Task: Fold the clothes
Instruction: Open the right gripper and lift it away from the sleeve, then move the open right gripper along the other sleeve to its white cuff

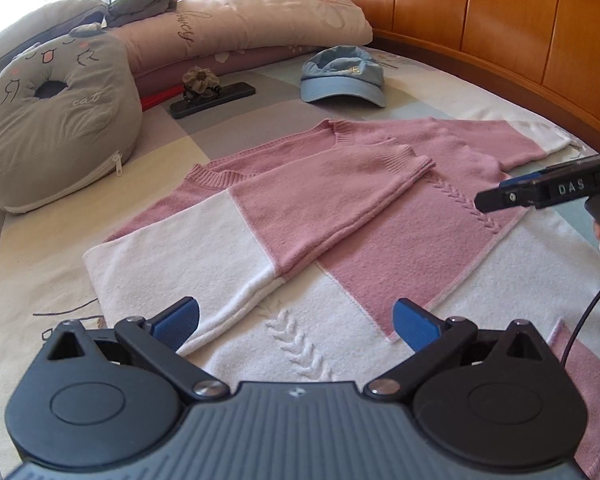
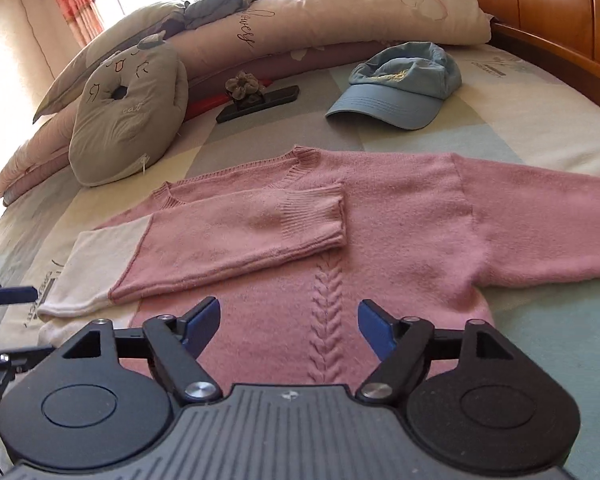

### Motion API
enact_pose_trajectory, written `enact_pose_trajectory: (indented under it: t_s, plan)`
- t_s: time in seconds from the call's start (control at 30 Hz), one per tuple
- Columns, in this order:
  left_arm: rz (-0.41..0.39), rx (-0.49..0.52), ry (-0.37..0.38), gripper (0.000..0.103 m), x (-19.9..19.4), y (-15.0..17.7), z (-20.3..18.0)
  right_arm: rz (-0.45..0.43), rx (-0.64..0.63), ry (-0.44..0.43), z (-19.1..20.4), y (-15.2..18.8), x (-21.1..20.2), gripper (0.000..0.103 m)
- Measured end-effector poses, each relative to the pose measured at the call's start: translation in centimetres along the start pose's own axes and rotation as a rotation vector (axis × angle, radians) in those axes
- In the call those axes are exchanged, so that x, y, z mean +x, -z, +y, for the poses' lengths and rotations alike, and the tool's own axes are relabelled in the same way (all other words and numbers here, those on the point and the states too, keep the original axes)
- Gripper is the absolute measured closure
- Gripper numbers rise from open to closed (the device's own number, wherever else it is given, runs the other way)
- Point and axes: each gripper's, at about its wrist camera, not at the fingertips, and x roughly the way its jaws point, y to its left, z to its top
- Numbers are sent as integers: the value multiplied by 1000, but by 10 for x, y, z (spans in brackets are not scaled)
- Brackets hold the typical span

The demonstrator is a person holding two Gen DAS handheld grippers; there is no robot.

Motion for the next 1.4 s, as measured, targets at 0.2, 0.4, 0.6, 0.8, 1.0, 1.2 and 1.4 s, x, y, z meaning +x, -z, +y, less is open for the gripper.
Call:
enact_pose_trajectory:
  t_s: [0.2,0.4,0.6,0.8,1.0,1.2,1.4]
  plan:
    - [4,80,58,1,1,2,-37,77,-116,120,-4,64,-32,12]
    - [51,120,69,1,5,15,-60,65,-115,143,-10,105,-71,5]
    - [36,96,106,1,3,10,-74,87,-62,93,-14,119,-85,0]
    - [30,129,117,1,5,3,-93,49,-65,91,-25,118,-105,0]
    - [20,173,131,1,15,-8,-118,-90,-1,93,-79,62,-124,0]
    - [28,154,126,1,26,-11,-137,-160,129,89,-159,-5,-101,0]
    - [42,159,77,1,36,-13,-149,-179,164,54,-211,-52,-48,0]
